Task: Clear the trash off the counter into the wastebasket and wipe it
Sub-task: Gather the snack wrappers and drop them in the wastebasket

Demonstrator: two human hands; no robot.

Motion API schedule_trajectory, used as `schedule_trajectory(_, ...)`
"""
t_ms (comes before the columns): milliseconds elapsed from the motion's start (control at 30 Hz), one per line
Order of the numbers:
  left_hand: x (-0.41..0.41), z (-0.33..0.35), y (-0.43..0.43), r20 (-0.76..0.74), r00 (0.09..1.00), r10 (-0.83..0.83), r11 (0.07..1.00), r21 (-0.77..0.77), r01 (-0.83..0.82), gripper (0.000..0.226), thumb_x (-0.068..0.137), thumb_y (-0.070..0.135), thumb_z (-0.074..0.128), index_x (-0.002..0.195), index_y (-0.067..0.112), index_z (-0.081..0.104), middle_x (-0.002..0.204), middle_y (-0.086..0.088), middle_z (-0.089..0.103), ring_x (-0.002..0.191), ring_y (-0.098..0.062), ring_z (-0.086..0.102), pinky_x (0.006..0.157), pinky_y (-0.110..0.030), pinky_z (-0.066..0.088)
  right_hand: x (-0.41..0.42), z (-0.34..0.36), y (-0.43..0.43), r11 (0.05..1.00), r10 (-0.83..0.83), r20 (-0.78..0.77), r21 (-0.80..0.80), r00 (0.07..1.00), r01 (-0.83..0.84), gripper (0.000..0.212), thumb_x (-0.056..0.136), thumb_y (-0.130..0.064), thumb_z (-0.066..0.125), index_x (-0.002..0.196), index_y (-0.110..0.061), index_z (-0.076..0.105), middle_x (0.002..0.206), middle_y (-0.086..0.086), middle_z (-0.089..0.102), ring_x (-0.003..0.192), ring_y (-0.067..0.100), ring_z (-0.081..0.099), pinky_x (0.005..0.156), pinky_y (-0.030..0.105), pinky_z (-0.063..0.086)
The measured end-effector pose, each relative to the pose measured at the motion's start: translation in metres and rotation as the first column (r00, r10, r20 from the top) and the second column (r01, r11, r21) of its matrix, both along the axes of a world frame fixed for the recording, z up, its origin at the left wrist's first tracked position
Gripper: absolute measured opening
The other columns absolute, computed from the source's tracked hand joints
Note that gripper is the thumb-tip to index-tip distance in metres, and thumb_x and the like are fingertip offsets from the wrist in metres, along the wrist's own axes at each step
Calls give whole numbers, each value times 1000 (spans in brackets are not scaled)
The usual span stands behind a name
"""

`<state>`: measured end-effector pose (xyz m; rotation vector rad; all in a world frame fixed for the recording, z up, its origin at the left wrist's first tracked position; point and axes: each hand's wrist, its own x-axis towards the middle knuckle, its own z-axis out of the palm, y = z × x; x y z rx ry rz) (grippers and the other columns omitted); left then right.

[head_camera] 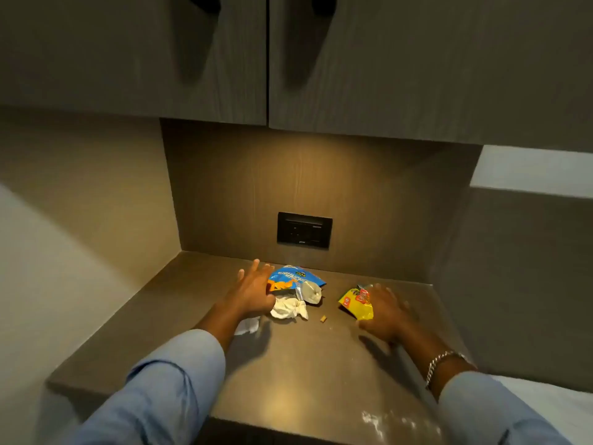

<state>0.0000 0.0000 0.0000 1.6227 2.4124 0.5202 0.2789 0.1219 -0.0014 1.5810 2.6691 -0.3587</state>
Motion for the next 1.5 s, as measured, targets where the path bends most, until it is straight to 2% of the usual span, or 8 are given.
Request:
schedule_trajectory(233, -27, -19, 37, -191, 979, -75, 980, -195, 37, 37, 81, 26, 59, 118, 21, 60, 122, -9, 64, 103, -27, 62, 76, -34, 50, -12, -25, 19, 984, -107, 63, 148, 992, 96, 32, 84, -21, 54, 115, -17, 61, 122, 12, 64, 112, 29, 61, 91, 34, 49)
schedule_trajectory(500, -5, 8, 26, 61, 984, 167, 940, 291, -177, 43, 89, 12, 58, 132, 18, 55, 122, -15, 66, 105, -33, 64, 87, -42, 56, -6, -4, 10, 947, -73, -377, 263, 923, 183, 22, 90, -24, 45, 106, -27, 58, 105, 8, 72, 96, 34, 65, 82, 40, 53)
schedule_trajectory(667, 69, 56, -20, 184, 982, 44, 776, 613, -150, 54, 79, 6, 53, 133, 15, 57, 124, -15, 68, 109, -32, 66, 89, -36, 56, -10, 40, -43, 978, 16, -868, 116, 497, 171, 16, 83, -8, 58, 89, -22, 61, 78, -2, 70, 75, 21, 65, 65, 33, 52)
schedule_trajectory(833, 164, 52, -77, 207, 975, -85, 776, 628, -65, 64, 71, -15, 53, 125, 15, 63, 108, -11, 74, 93, -15, 65, 74, -11, 44, 22, 57, -126, 993, -66, -991, -78, 120, -93, 11, 84, 4, 59, 84, -6, 60, 70, 6, 64, 56, 2, 56, 53, 19, 46)
schedule_trajectory(1000, 246, 20, -145, 320, 919, -232, 774, 633, -25, 45, 75, -14, 49, 110, 9, 67, 88, -6, 70, 74, 6, 61, 67, -2, 41, 83, 36, -195, 943, -217, -975, -221, 46, -249, 13, 87, 5, 57, 88, -7, 60, 72, 7, 66, 63, 10, 61, 62, 27, 52)
schedule_trajectory(1167, 304, -19, -208, 717, 605, -346, 849, 514, -123, 49, 68, -7, 53, 111, 15, 63, 97, 0, 69, 93, -10, 64, 89, -30, 51, 134, -1, -256, 867, -450, -886, -404, -110, -293, 25, 84, -6, 48, 71, -18, 66, 59, -8, 64, 55, 7, 58, 52, 20, 49)
schedule_trajectory(1300, 343, -80, -243, 913, 282, -294, 905, 361, -226, 36, 64, -1, 56, 84, 26, 71, 79, -3, 68, 79, -18, 61, 72, -28, 52, 169, -61, -291, 783, -613, -759, -543, -222, -304, 40, 89, -13, 39, 71, -22, 73, 61, -10, 67, 57, 4, 59, 53, 17, 48)
schedule_trajectory(1500, 394, -215, -265, 965, -240, 111, 921, -190, -340, 26, 93, 4, 53, 99, 19, 73, 109, -15, 72, 94, -24, 70, 82, -35, 58, 223, -201, -329, 584, -812, -567, -780, -142, -225, 23, 82, -31, 55, 77, -10, 63, 78, 13, 56, 74, 26, 53, 72, 36, 43)
